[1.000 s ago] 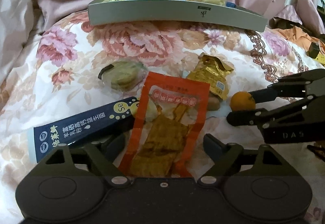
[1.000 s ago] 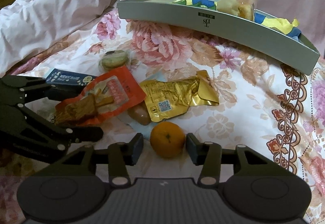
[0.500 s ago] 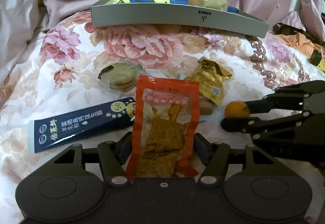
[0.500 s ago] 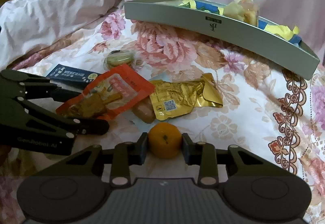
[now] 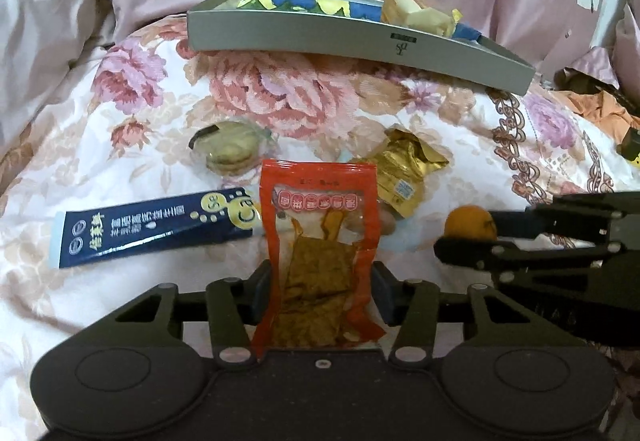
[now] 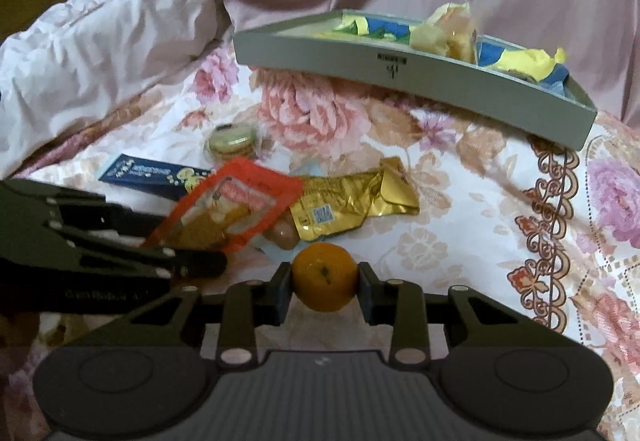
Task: Organize snacks
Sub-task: 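Grasp the red dried-tofu packet with the left tool while the right tool grasps the mandarin, then carry the red packet and mandarin into the grey tray with both tools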
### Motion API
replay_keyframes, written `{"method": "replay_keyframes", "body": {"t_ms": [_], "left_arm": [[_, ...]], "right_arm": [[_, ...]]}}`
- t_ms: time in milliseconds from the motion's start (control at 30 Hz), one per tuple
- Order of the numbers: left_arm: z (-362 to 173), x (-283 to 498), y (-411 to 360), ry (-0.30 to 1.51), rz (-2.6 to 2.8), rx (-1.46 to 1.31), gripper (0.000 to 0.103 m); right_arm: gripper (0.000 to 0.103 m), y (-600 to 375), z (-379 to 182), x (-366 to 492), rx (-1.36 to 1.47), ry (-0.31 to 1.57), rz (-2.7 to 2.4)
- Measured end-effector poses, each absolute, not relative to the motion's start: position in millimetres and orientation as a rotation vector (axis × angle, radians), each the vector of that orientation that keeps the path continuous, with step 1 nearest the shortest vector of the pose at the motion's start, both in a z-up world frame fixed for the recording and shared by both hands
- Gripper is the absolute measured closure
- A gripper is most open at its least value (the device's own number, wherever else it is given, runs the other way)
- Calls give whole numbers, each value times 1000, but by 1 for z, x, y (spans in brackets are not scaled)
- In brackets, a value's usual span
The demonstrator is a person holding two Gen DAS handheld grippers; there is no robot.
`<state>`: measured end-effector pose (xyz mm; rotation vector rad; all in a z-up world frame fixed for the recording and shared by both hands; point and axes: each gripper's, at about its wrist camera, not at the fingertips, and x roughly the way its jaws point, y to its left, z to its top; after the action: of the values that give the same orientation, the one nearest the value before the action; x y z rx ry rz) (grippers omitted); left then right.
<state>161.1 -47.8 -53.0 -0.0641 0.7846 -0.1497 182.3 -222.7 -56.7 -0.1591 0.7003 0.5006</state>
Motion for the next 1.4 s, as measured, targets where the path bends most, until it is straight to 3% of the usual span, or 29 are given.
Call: {"method": "replay_keyframes", "body": {"t_ms": [667, 1400], "left_arm": [[-42, 128, -41, 612, -63, -138, 55], [35, 177, -51, 374, -6, -266, 54]], "right_arm": [[66, -221, -47, 173, -163, 625, 519], [65, -253, 13, 162, -39, 233, 439]]}}
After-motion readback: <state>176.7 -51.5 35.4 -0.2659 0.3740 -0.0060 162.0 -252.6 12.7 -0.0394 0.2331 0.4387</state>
